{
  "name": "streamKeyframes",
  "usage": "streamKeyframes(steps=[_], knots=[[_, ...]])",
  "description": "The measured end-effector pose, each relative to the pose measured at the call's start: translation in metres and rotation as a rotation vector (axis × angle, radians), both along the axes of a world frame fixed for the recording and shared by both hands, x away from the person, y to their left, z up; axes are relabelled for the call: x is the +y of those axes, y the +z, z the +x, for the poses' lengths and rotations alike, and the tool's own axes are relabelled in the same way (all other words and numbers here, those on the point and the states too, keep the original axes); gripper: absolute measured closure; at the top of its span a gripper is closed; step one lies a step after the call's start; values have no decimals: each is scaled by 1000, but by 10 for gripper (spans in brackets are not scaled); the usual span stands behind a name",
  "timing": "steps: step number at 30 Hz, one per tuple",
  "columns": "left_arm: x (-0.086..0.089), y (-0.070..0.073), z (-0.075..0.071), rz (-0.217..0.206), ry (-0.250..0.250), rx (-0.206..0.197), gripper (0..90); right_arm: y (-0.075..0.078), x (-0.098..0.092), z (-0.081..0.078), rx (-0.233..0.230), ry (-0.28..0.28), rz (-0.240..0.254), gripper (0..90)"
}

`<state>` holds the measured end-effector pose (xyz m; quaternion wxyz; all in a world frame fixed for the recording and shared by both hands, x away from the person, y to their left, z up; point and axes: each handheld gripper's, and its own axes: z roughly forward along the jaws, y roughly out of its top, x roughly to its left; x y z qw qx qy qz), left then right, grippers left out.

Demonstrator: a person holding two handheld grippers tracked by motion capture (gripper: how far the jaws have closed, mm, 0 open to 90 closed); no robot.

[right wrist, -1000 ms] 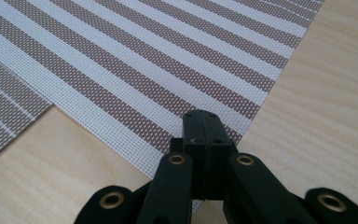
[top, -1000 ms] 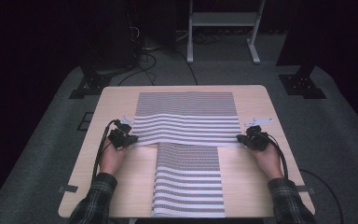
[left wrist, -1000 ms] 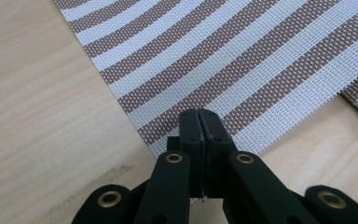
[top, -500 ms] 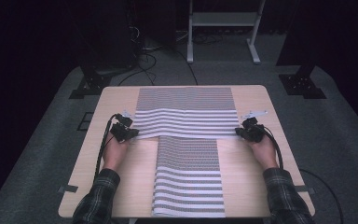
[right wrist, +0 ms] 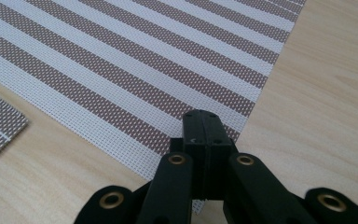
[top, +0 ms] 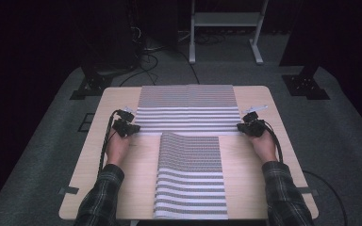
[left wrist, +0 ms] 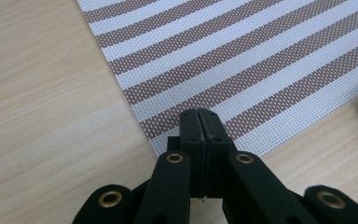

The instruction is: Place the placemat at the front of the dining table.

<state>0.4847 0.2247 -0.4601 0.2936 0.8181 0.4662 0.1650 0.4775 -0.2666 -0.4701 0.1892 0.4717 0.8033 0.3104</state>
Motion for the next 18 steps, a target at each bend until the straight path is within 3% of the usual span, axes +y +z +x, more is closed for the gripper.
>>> streamKeyframes(steps=[18], knots=[[0, -1, 6, 6, 0, -15, 897, 1, 6, 7, -18, -4, -49, 897]])
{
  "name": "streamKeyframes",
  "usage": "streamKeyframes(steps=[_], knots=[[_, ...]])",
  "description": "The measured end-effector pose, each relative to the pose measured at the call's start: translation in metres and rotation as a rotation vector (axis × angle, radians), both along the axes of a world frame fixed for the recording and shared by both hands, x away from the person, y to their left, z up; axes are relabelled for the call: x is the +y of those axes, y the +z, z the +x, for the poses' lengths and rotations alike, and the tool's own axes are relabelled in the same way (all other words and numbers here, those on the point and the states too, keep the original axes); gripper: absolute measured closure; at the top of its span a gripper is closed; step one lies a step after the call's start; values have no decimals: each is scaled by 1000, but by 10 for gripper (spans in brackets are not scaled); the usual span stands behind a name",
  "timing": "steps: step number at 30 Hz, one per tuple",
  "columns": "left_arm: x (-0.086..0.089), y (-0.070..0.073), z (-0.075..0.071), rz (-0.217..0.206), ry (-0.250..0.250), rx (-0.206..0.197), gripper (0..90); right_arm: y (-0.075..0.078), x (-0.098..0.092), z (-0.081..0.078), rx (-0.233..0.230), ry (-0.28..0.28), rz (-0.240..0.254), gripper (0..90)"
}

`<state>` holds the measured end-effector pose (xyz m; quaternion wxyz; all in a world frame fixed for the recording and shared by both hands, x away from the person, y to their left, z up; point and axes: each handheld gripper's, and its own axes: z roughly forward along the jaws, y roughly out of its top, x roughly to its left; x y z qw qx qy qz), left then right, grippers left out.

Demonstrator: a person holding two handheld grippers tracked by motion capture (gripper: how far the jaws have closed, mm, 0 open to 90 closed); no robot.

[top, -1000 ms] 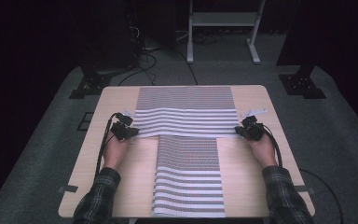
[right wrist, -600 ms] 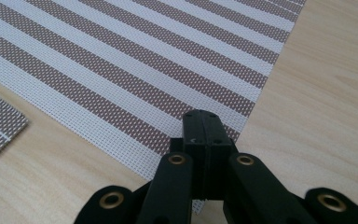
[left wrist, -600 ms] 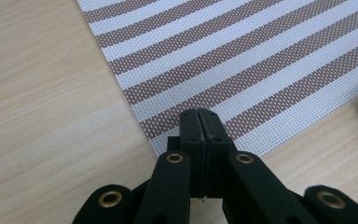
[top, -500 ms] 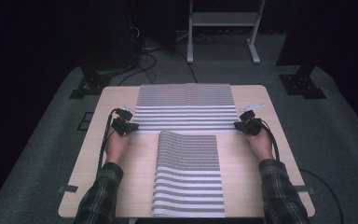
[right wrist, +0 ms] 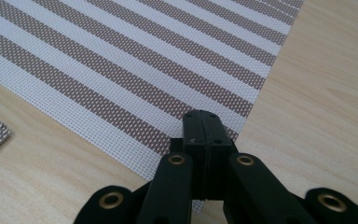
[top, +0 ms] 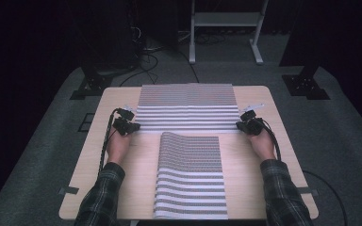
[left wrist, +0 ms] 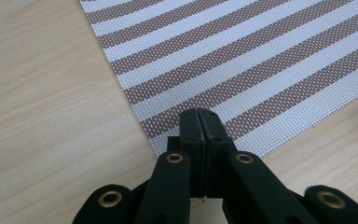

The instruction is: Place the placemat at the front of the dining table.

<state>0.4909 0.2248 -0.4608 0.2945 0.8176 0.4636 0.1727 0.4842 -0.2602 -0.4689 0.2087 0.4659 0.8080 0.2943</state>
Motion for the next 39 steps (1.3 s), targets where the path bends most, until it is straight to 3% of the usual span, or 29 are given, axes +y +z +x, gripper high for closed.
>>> streamKeyframes(steps=[3, 9, 13, 16, 19, 23, 26, 28, 31, 34, 39], knots=[[2, -1, -1, -33, 0, -7, 845, 9, -3, -3, -37, -2, 68, 876], [2, 3, -3, -45, 1, -21, 735, 17, -9, -6, -53, -7, 92, 806], [2, 6, -5, -83, -6, -9, 599, 19, -12, -9, -43, -1, 123, 650], [2, 8, -7, -96, -18, 6, 441, 21, -11, -11, -36, -11, 125, 469], [1, 12, -9, -120, -31, 10, 300, 23, -9, -15, -18, -32, 124, 313], [-1, 17, -13, -164, -51, 11, 176, 25, -5, -19, -1, -41, 100, 108], [-3, 17, -14, -177, -54, 34, 47, 27, -5, -22, -13, -49, 124, 93], [-6, 18, -16, -159, -54, 38, 0, 29, -5, -26, -40, -48, 140, 92], [-7, 19, -23, -164, -60, 15, 0, 30, -6, -31, -69, -44, 155, 91], [-7, 22, -28, -155, -75, 3, 0, 30, -5, -40, -97, -29, 138, 92], [-4, 24, -39, -147, -86, -15, 0, 30, -4, -49, -104, -18, 131, 92]])
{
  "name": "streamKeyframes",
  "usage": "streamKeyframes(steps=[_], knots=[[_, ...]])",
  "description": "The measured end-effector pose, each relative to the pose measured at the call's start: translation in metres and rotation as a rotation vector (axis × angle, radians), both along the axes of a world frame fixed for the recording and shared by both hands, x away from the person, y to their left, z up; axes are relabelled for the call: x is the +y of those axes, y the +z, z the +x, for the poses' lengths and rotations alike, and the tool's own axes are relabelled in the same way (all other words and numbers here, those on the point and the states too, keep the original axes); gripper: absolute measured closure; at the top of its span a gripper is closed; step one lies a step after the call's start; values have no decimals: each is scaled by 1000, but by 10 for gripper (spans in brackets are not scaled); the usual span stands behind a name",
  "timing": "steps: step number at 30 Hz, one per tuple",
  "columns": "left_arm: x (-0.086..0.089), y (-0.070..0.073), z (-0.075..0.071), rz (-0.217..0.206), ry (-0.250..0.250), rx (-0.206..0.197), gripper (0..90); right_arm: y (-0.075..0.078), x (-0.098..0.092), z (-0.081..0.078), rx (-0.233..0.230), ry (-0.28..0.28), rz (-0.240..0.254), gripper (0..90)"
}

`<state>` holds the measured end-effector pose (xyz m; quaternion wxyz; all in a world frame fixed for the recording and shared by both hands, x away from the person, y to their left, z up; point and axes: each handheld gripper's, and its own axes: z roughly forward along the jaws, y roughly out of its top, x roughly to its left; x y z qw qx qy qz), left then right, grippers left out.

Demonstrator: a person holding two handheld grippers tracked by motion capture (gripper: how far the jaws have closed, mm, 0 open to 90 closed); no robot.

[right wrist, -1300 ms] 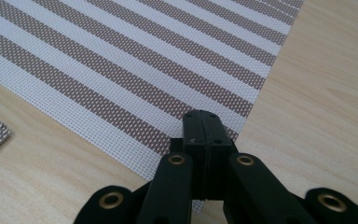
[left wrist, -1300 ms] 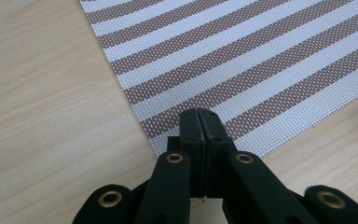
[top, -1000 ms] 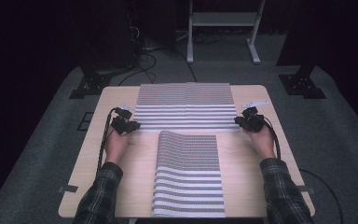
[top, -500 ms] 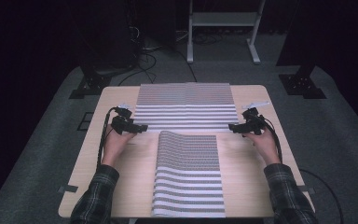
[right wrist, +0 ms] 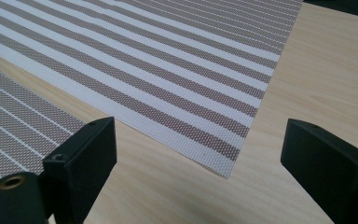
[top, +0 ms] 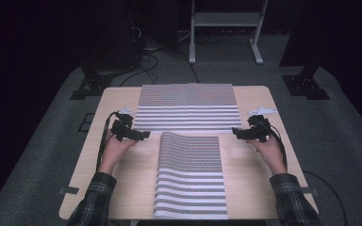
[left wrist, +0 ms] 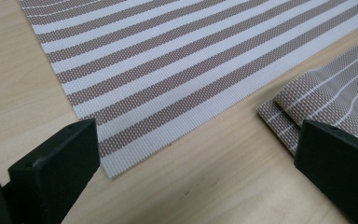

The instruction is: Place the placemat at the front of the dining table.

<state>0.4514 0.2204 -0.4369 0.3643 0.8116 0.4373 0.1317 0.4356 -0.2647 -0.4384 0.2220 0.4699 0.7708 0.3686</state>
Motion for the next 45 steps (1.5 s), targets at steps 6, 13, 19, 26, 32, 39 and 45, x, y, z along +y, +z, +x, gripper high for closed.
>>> streamKeyframes(steps=[6, 13, 19, 26, 32, 39, 45], knots=[[3, 3, -16, 7, -8, -19, 0, -1, -2, -20, -7, 17, 20, 92], [6, 7, -39, -6, -17, -40, 0, 2, -3, -37, -13, 29, 13, 92], [10, 11, -59, -15, -21, -55, 0, 4, -6, -54, -33, 43, 7, 93], [17, 9, -83, -5, -19, -72, 0, 0, -11, -71, -33, 43, 19, 93], [21, 6, -106, 22, -22, -86, 0, 1, -17, -91, -72, 51, 16, 93], [26, -2, -129, 34, -15, -89, 0, -4, -22, -107, -73, 74, 16, 93], [27, -6, -145, 42, -17, -101, 0, -10, -28, -119, -52, 91, 45, 94]])
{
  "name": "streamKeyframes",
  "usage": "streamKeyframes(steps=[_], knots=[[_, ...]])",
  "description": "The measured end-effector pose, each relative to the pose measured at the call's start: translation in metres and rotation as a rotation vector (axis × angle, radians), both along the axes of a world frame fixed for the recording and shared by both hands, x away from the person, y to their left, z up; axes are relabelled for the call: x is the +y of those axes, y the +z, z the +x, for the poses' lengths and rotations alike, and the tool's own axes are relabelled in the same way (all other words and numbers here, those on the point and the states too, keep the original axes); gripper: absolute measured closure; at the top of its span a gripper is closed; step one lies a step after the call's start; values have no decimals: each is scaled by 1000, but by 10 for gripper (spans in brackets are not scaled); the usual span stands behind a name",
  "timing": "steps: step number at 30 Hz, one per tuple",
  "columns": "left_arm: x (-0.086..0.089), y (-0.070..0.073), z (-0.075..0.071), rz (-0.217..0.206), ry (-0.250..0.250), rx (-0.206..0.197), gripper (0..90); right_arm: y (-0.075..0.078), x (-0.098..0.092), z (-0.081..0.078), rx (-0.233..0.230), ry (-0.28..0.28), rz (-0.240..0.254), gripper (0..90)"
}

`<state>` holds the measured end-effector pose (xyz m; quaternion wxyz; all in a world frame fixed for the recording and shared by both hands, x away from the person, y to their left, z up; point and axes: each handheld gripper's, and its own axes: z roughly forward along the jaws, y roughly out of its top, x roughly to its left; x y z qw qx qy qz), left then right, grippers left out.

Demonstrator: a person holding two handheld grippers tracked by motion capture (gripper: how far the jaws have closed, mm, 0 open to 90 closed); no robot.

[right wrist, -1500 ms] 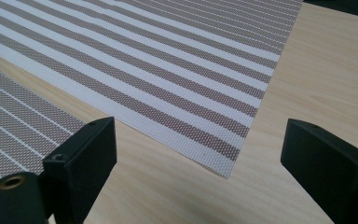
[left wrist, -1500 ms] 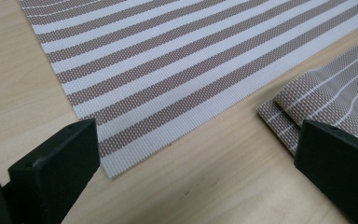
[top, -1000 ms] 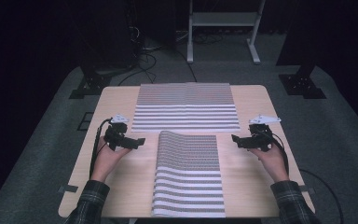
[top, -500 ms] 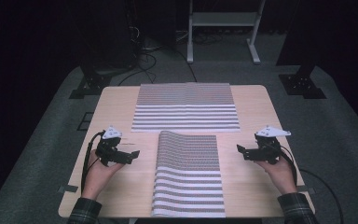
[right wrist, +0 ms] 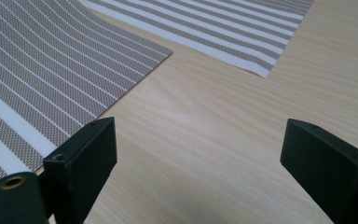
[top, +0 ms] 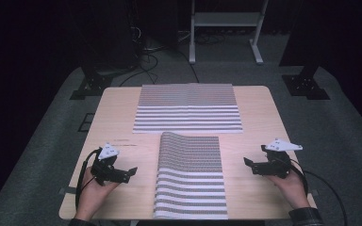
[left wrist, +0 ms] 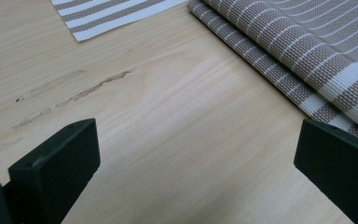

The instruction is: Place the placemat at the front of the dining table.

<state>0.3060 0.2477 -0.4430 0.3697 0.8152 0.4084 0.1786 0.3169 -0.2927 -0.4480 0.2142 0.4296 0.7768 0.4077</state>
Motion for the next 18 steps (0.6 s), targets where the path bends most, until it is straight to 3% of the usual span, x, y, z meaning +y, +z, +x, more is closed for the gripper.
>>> streamKeyframes(steps=[8, 18], knots=[[9, -7, -18, 9, -5, -15, 0, -7, -6, -19, 20, 19, 2, 94], [19, -19, -33, 31, -4, 15, 0, -19, -9, -40, 54, 50, -27, 93]])
